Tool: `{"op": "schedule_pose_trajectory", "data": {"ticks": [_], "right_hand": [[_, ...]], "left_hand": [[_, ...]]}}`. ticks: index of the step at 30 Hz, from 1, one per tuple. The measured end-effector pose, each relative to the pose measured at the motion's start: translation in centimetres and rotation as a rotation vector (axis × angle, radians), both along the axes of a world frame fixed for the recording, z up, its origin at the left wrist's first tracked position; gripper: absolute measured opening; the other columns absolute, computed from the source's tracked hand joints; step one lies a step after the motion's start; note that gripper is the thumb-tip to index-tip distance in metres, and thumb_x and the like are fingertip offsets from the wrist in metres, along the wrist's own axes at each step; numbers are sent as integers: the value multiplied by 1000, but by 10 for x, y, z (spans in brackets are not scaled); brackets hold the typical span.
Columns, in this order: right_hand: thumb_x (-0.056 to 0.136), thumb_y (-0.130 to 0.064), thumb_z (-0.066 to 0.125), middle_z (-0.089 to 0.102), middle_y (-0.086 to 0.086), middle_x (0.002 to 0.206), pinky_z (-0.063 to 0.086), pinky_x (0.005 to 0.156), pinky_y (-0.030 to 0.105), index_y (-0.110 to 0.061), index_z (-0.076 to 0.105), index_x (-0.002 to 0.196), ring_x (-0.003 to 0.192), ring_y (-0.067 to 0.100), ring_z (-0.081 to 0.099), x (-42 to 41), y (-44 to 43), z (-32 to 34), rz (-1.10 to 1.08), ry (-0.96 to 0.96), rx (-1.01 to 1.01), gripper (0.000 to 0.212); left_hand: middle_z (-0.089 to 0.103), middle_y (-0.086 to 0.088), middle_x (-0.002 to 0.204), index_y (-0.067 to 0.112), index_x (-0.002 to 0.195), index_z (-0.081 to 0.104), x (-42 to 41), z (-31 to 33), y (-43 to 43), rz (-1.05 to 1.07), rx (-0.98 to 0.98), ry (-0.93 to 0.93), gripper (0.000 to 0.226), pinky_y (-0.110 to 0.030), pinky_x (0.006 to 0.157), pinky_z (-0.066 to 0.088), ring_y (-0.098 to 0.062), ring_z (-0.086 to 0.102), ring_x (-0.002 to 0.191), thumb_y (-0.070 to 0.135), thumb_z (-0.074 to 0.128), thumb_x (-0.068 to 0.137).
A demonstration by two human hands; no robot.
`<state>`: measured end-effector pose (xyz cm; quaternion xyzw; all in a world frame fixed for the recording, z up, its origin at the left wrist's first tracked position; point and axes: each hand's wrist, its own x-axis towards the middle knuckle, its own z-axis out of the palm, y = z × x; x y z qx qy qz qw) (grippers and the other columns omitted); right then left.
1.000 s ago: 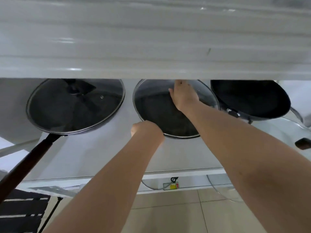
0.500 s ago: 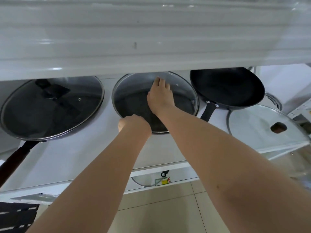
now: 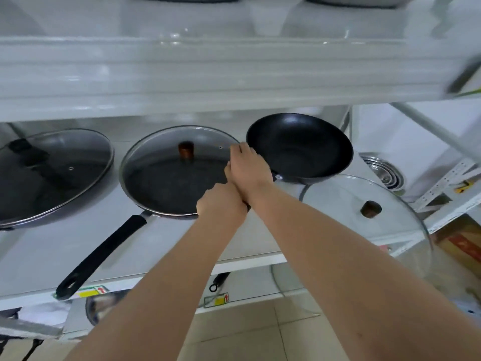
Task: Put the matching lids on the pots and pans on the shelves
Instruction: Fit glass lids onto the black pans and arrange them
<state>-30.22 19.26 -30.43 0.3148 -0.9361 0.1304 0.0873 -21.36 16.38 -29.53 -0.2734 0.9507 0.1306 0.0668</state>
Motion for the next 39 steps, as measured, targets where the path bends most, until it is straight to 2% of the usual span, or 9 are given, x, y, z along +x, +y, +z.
{"op": "schedule_pose_trajectory", "data": {"ticks": [5,9,16,18,21,26,30,34,39], "right_hand": [[94,-22,46,52,12,123,42,91,37,-5,47,125,113,29,50,-19,102,-5,7,79,75,35],[94,-24,46,51,13,125,41,93,37,-4,44,129,114,29,48,-32,167,-21,-13,58,106,40],[96,-25,38,48,14,132,37,99,38,-4,44,131,122,31,42,-71,256,-54,-116,62,305,41],[96,-27,38,49,13,129,38,95,40,-5,46,129,119,32,45,-81,274,-65,-179,46,376,41],[96,-30,37,56,8,116,37,73,36,-8,49,120,106,29,57,-91,291,-81,-285,11,416,35],[98,-42,33,67,5,96,35,58,28,-10,45,108,86,28,67,-94,305,-103,-263,31,309,36],[98,-45,34,60,4,83,31,49,27,-11,41,106,72,28,61,-92,311,-104,-262,0,192,36],[97,-42,43,49,3,79,40,58,33,-15,33,94,73,28,53,-93,315,-100,-258,-189,15,30],[96,-46,43,54,0,77,43,54,31,-14,38,98,64,23,51,-77,328,-103,-219,-179,-58,32]], "left_hand": [[65,-6,108,14,117,60,-35,-22,63,162,-27,-28,33,-32,68,42,-26,62,99,29,48,91],[52,-12,130,7,134,43,-48,-37,74,158,-277,-86,48,-35,90,40,-29,49,120,26,48,90],[51,-14,126,7,125,43,-66,-76,84,266,-377,101,41,-41,98,36,-32,47,118,20,51,88],[52,-13,122,6,121,45,-73,-81,85,290,-384,169,37,-42,96,36,-32,48,114,19,52,87],[52,-13,120,6,120,46,-82,-86,86,255,-416,203,37,-41,95,37,-31,48,113,19,55,86],[53,-17,119,4,119,46,-87,-98,89,287,-464,230,33,-42,97,38,-34,49,114,10,52,87],[56,-17,116,4,118,45,-89,-93,90,207,-553,165,30,-39,89,44,-34,56,110,6,51,89],[55,-13,117,6,121,40,-86,-90,90,135,-617,58,34,-36,80,49,-31,60,106,7,51,89],[54,-12,118,7,122,37,-82,-85,90,103,-573,-7,40,-35,79,49,-30,60,107,7,56,87]]}}
